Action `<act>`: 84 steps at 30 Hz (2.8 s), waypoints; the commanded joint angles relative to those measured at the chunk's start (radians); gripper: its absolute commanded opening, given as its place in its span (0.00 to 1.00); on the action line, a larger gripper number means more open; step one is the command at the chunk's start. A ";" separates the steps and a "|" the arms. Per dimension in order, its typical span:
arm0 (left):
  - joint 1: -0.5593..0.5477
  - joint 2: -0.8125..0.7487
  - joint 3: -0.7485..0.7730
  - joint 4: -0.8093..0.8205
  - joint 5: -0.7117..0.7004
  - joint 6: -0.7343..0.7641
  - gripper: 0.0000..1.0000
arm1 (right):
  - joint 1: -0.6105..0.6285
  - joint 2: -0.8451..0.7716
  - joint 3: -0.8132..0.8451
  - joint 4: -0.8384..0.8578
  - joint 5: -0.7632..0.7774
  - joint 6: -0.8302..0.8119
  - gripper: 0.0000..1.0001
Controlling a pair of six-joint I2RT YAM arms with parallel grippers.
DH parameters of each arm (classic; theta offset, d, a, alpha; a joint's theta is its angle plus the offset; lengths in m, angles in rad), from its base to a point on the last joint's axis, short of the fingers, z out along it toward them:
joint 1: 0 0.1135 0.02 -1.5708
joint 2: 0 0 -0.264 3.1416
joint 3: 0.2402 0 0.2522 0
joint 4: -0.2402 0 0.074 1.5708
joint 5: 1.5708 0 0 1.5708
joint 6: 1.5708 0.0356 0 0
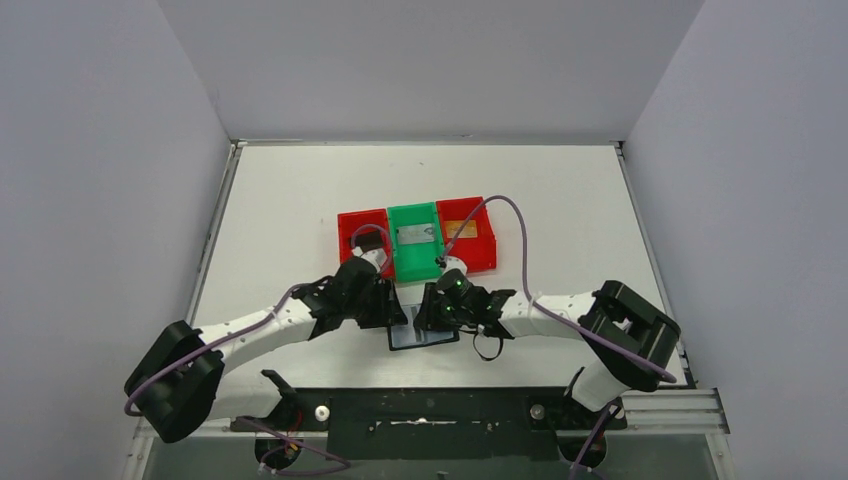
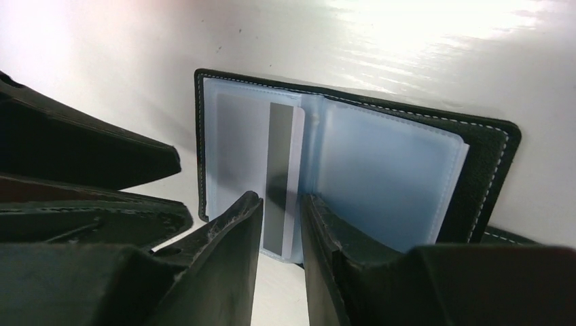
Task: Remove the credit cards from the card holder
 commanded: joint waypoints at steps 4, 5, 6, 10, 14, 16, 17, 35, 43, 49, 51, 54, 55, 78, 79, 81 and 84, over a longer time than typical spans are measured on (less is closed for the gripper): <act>-0.022 0.140 0.101 -0.005 0.040 0.105 0.43 | -0.032 0.026 -0.009 0.015 -0.012 0.040 0.27; -0.025 0.164 0.117 -0.022 0.032 0.112 0.43 | -0.035 0.030 -0.010 0.025 -0.021 0.041 0.26; -0.029 0.185 0.138 -0.035 0.026 0.118 0.43 | -0.039 0.035 -0.012 0.036 -0.033 0.038 0.25; -0.050 0.248 0.169 -0.094 -0.020 0.123 0.35 | -0.056 0.043 -0.027 0.088 -0.089 0.037 0.22; -0.065 0.260 0.154 -0.121 -0.063 0.112 0.27 | -0.096 0.021 -0.080 0.185 -0.146 0.064 0.12; -0.066 0.260 0.142 -0.124 -0.075 0.109 0.23 | -0.117 0.002 -0.116 0.266 -0.182 0.081 0.07; -0.066 0.260 0.136 -0.125 -0.078 0.109 0.22 | -0.129 -0.003 -0.135 0.305 -0.203 0.092 0.04; -0.069 0.327 0.137 -0.187 -0.208 0.106 0.07 | -0.231 -0.038 -0.281 0.525 -0.337 0.180 0.00; -0.069 0.335 0.138 -0.181 -0.213 0.111 0.02 | -0.259 -0.081 -0.298 0.454 -0.320 0.178 0.00; -0.069 0.318 0.122 -0.175 -0.212 0.105 0.02 | -0.269 -0.101 -0.300 0.417 -0.316 0.167 0.00; -0.069 0.315 0.125 -0.177 -0.213 0.105 0.02 | -0.270 -0.101 -0.287 0.370 -0.299 0.155 0.00; -0.069 0.312 0.129 -0.182 -0.217 0.104 0.02 | -0.271 -0.098 -0.266 0.307 -0.288 0.135 0.00; -0.068 0.310 0.131 -0.182 -0.218 0.104 0.02 | -0.270 -0.096 -0.257 0.281 -0.282 0.128 0.00; -0.069 0.105 0.227 -0.054 -0.079 0.145 0.39 | -0.261 -0.052 -0.196 0.176 -0.234 0.095 0.00; -0.069 0.106 0.225 -0.049 -0.070 0.152 0.39 | -0.259 -0.052 -0.193 0.171 -0.230 0.095 0.00; -0.069 0.108 0.219 -0.038 -0.053 0.163 0.40 | -0.256 -0.051 -0.188 0.168 -0.228 0.094 0.00; -0.069 0.111 0.223 -0.031 -0.026 0.187 0.40 | -0.249 -0.052 -0.186 0.164 -0.217 0.093 0.00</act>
